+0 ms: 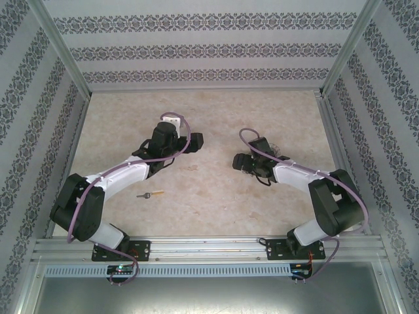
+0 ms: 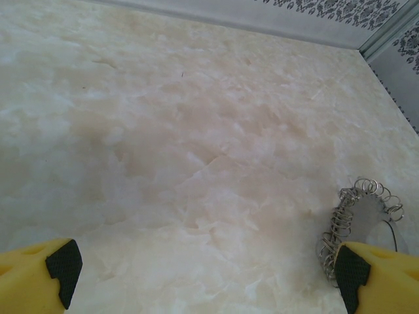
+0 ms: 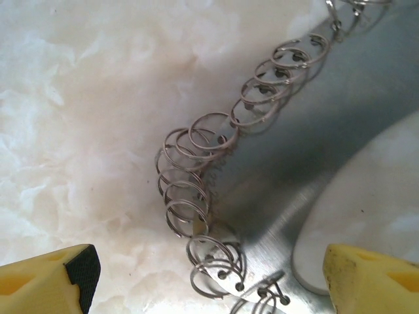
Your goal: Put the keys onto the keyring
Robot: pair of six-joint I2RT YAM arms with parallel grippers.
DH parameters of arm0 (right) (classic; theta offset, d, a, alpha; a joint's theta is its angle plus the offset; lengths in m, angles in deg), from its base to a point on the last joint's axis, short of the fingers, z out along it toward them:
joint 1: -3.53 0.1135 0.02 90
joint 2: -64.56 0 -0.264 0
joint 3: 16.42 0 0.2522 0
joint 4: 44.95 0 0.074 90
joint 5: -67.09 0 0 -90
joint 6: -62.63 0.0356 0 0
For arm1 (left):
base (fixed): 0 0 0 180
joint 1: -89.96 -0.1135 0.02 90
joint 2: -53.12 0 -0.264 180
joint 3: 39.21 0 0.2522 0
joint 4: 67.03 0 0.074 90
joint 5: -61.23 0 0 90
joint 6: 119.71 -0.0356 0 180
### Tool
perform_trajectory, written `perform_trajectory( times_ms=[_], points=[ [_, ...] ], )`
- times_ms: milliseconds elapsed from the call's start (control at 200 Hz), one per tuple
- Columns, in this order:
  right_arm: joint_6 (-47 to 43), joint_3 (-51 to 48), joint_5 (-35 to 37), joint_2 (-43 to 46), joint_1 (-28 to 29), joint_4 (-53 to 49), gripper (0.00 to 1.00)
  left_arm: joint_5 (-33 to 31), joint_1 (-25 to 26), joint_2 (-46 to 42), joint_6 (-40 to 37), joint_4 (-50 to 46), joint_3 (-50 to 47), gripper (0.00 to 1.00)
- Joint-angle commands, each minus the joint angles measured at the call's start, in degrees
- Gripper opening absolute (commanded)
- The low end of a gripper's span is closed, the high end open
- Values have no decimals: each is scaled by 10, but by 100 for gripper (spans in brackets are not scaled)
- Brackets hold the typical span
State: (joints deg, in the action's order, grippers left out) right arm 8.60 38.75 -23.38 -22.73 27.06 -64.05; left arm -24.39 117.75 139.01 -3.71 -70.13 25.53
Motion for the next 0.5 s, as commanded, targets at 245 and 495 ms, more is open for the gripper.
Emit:
perform_trajectory(
  times_ms=[245, 495],
  points=[
    [40, -3, 13, -26, 31, -3, 88, 5, 5, -51, 18, -13, -22, 100],
    [69, 26, 18, -57, 102, -3, 88, 19, 5, -90, 30, -26, -16, 100]
  ],
)
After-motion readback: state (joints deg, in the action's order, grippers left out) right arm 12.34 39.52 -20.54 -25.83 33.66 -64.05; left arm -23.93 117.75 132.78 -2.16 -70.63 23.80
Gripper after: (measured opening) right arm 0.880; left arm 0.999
